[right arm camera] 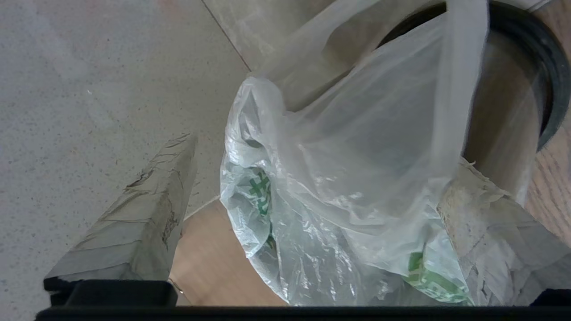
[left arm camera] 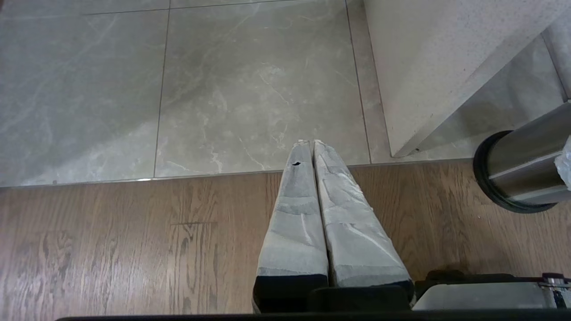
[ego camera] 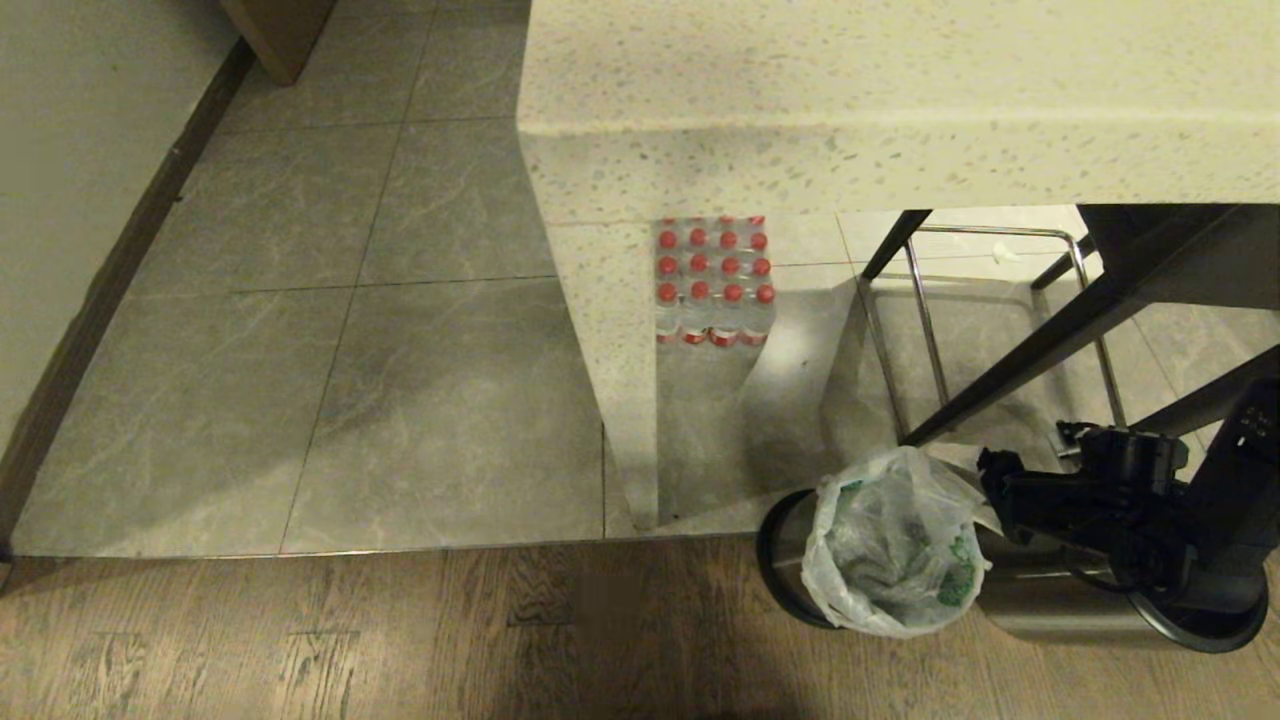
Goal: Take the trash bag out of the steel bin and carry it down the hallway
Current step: Pick up the trash bag
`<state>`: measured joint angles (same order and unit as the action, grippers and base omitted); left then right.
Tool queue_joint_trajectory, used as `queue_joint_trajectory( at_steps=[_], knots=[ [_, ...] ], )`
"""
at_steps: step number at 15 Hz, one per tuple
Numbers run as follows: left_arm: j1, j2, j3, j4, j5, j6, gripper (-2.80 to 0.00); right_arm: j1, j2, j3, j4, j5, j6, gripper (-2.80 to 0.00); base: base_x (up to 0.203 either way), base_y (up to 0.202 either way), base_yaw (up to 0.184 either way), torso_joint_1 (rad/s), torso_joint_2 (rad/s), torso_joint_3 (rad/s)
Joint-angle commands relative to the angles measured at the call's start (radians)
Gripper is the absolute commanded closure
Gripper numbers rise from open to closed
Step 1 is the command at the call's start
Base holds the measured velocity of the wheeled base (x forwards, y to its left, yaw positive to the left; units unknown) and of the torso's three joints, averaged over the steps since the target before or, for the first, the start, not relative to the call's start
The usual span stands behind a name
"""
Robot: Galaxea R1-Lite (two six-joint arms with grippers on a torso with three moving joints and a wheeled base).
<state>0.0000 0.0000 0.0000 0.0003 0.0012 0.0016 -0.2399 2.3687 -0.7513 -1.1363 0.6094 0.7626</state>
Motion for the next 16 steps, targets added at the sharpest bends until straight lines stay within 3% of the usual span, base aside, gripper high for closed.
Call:
queue_joint_trajectory(
  at_steps=[1, 8, 16],
  knots=[
    [0.0, 0.0, 0.0, 0.0, 0.0, 0.0, 0.0, 0.005, 0.007, 0.001, -0.008, 0.003, -0.004, -2.8, 0.0, 0.0, 0.0, 0.0, 0.0, 0.0],
    [0.0, 0.0, 0.0, 0.0, 0.0, 0.0, 0.0, 0.01, 0.029, 0.009, -0.004, -0.006, -0.127, -2.8, 0.0, 0.0, 0.0, 0.0, 0.0, 0.0],
    [0.0, 0.0, 0.0, 0.0, 0.0, 0.0, 0.0, 0.014, 0.027, 0.001, -0.029, 0.014, -0.094, -2.8, 0.0, 0.0, 0.0, 0.0, 0.0, 0.0]
  ],
)
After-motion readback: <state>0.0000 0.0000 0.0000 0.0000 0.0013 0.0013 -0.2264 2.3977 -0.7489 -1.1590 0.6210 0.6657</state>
